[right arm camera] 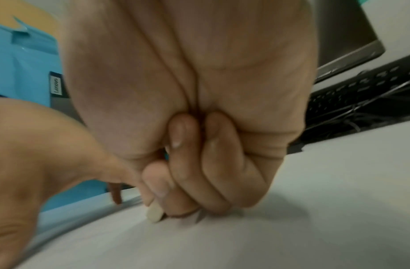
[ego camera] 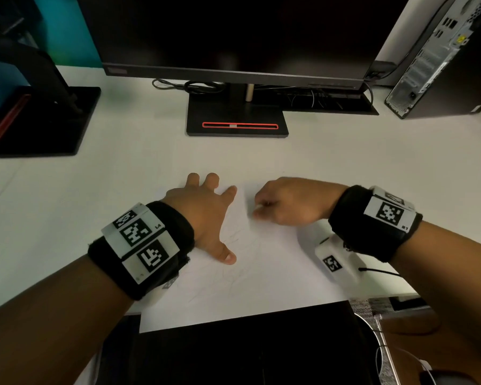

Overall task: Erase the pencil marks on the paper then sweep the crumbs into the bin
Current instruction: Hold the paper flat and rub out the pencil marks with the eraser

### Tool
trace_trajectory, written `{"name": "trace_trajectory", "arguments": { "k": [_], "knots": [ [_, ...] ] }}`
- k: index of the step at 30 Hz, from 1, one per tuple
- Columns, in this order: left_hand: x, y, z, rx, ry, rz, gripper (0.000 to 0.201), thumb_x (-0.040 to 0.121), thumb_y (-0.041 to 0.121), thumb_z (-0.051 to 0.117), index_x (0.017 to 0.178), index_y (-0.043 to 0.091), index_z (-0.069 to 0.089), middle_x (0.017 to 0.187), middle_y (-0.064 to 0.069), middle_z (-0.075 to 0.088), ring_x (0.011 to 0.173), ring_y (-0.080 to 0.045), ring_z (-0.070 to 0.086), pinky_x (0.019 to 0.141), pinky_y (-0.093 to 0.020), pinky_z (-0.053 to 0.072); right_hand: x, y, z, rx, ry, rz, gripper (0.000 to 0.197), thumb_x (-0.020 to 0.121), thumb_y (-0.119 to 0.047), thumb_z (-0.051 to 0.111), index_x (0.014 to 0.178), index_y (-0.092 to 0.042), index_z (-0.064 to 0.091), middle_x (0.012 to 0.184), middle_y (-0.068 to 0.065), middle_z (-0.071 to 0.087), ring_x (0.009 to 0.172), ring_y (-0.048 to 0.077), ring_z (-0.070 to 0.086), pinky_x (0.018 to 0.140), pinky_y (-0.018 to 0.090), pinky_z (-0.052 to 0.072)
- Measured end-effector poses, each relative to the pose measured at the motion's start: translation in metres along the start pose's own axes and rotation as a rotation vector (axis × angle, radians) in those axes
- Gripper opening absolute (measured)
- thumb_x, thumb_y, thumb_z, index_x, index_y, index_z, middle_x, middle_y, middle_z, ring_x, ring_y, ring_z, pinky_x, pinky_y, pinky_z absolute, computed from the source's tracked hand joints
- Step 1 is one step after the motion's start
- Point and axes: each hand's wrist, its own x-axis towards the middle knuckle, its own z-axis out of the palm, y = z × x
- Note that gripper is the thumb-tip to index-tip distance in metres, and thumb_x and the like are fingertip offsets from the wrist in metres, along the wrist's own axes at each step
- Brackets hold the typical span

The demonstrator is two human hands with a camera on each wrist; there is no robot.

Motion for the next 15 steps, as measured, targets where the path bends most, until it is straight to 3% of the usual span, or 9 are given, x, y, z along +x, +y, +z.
{"name": "trace_trajectory", "arguments": {
  "k": [2, 6, 10, 15],
  "knots": [
    [0.000, 0.001, 0.000, -0.005, -0.001, -0.002, 0.135, 0.063, 0.079, 0.075, 0.160, 0.031, -0.006, 0.160, -0.003, 0.008, 0.146, -0.032, 0.013, 0.103, -0.048, 0.047, 0.001, 0.000, -0.001, -0.008, 0.029, 0.009, 0.039, 0.101, -0.040, 0.047, 0.068, -0.019, 0.048, 0.073, -0.006, 0.051, 0.073, 0.017, 0.050, 0.065, 0.030, 0.035],
    [0.000, 0.003, 0.000, -0.016, 0.005, 0.006, 0.134, 0.065, 0.075, 0.077, 0.160, 0.032, -0.006, 0.159, -0.006, 0.009, 0.145, -0.034, 0.014, 0.101, -0.046, 0.048, -0.004, -0.009, 0.013, -0.014, -0.053, -0.065, 0.039, 0.102, -0.041, 0.046, 0.068, -0.022, 0.047, 0.074, -0.006, 0.052, 0.069, 0.011, 0.049, 0.064, 0.028, 0.037],
    [-0.002, 0.006, 0.002, -0.040, 0.016, 0.028, 0.128, 0.071, 0.068, 0.078, 0.158, 0.038, -0.010, 0.159, -0.009, 0.008, 0.144, -0.037, 0.013, 0.104, -0.048, 0.045, -0.004, 0.007, 0.001, 0.019, 0.028, 0.001, 0.039, 0.101, -0.040, 0.047, 0.068, -0.020, 0.049, 0.073, -0.006, 0.053, 0.068, 0.013, 0.050, 0.069, 0.031, 0.039],
    [-0.006, 0.009, 0.005, -0.083, 0.015, 0.057, 0.112, 0.079, 0.063, 0.074, 0.156, 0.050, -0.005, 0.158, -0.012, 0.008, 0.142, -0.039, 0.015, 0.104, -0.047, 0.045, -0.015, -0.006, 0.017, 0.020, -0.059, -0.087, 0.036, 0.102, -0.039, 0.048, 0.067, -0.028, 0.049, 0.067, -0.009, 0.053, 0.062, 0.004, 0.049, 0.061, 0.021, 0.034]
  ]
}}
